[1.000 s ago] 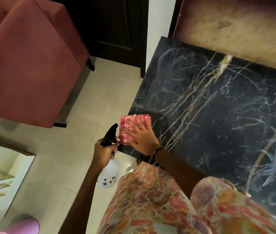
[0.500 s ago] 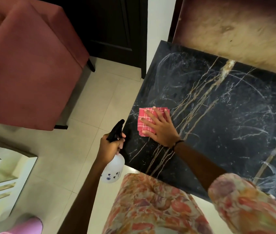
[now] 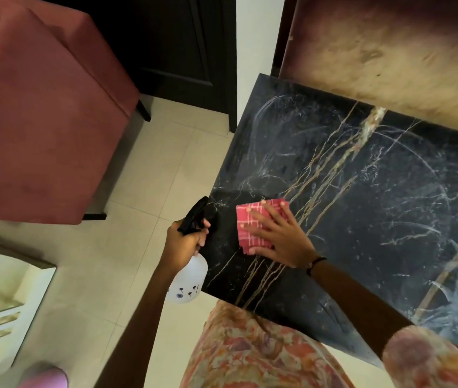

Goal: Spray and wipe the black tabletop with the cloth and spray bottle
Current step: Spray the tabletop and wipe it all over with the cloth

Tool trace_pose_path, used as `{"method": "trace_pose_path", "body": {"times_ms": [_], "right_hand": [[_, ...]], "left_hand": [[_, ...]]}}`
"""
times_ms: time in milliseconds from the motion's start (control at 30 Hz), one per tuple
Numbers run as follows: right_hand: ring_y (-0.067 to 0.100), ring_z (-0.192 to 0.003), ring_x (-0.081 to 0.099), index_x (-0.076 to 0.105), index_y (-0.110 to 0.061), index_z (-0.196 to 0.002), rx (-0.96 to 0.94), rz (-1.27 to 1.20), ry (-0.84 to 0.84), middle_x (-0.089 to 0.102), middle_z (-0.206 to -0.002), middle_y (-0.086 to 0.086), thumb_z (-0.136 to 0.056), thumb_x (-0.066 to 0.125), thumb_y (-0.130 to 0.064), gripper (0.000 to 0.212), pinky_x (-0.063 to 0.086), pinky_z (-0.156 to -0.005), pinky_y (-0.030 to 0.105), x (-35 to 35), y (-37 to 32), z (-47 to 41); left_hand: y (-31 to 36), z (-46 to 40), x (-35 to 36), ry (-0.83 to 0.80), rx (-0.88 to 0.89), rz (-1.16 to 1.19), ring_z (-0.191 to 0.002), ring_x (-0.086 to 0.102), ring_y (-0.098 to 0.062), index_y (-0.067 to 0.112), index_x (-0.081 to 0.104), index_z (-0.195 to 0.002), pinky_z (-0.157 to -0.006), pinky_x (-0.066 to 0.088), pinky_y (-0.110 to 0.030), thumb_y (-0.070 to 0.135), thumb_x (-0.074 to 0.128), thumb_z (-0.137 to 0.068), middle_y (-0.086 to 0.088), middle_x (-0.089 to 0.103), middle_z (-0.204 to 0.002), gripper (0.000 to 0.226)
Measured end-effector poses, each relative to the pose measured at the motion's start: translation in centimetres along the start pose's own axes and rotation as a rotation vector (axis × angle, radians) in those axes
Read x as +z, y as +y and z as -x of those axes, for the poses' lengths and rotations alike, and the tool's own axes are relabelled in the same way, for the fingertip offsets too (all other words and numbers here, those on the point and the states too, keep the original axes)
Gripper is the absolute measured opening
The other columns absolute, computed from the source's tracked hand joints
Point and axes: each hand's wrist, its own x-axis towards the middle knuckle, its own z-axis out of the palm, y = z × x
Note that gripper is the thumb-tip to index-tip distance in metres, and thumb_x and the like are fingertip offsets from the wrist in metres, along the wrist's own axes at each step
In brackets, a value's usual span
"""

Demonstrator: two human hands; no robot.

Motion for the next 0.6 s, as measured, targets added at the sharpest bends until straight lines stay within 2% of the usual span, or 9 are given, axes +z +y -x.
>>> {"method": "trace_pose_path", "body": {"times_ms": [167, 233, 300, 433, 500, 600], "right_hand": [[0.034, -0.145, 0.013, 0.035, -0.037, -0.144, 0.209, -0.038, -0.005, 0.026, -0.156, 0.002, -0.089, 0.026, -0.072, 0.065, 0.013, -0.110, 0.068, -2.0, 0.3, -7.0], [0.035, -0.145, 0.012, 0.037, -0.036, -0.143, 0.254, -0.106, 0.010, 0.025, -0.156, 0.002, -0.088, 0.024, -0.071, 0.066, 0.008, -0.110, 0.071, -2.2, -1.4, -9.4], [0.036, -0.146, 0.009, 0.039, -0.034, -0.142, 0.225, -0.130, 0.029, 0.024, -0.157, 0.002, -0.089, 0.024, -0.070, 0.065, 0.005, -0.110, 0.069, -1.9, -3.6, -10.4], [0.033, -0.146, 0.013, 0.034, -0.035, -0.144, 0.017, -0.084, 0.027, 0.030, -0.155, 0.000, -0.090, 0.024, -0.071, 0.065, 0.006, -0.114, 0.063, -0.3, -4.8, -7.1], [0.033, -0.146, 0.011, 0.027, -0.040, -0.146, -0.042, -0.051, 0.046, 0.025, -0.156, -0.001, -0.089, 0.026, -0.073, 0.065, 0.005, -0.115, 0.062, 0.5, -2.9, -4.5], [0.034, -0.146, 0.008, 0.025, -0.041, -0.145, 0.018, -0.014, 0.072, 0.020, -0.157, -0.001, -0.088, 0.026, -0.075, 0.066, 0.004, -0.114, 0.065, 0.0, 1.2, -2.5]], "left_hand": [[-0.1, -0.2, 0.3, 0.019, 0.001, -0.005, -0.044, 0.039, -0.017, 0.005, 0.066, -0.082, -0.040, 0.032, -0.020, -0.018, 0.046, -0.075, -0.022, 0.053, -0.076, 0.031], [-0.1, -0.1, 0.3, 0.035, -0.013, 0.009, -0.043, 0.037, -0.017, 0.003, 0.066, -0.081, -0.039, 0.031, -0.021, -0.016, 0.047, -0.068, -0.019, 0.054, -0.072, 0.030], [-0.1, -0.1, 0.4, 0.042, -0.021, 0.011, -0.043, 0.036, -0.018, -0.002, 0.066, -0.081, -0.039, 0.031, -0.022, -0.014, 0.047, -0.064, -0.017, 0.054, -0.068, 0.028], [0.3, -0.3, 0.9, 0.053, -0.033, -0.008, -0.037, 0.034, -0.017, -0.009, 0.056, -0.066, -0.043, 0.029, -0.025, -0.013, 0.050, -0.065, -0.016, 0.049, -0.058, 0.007], [0.6, -0.6, 1.0, 0.029, -0.023, -0.009, -0.043, 0.037, -0.020, -0.012, 0.060, -0.080, -0.041, 0.031, -0.024, -0.008, 0.052, -0.066, -0.022, 0.051, -0.069, 0.017], [1.1, -1.2, 1.2, 0.016, -0.006, -0.005, -0.047, 0.038, -0.021, 0.004, 0.066, -0.084, -0.041, 0.032, -0.022, -0.015, 0.049, -0.076, -0.023, 0.052, -0.077, 0.028]]}}
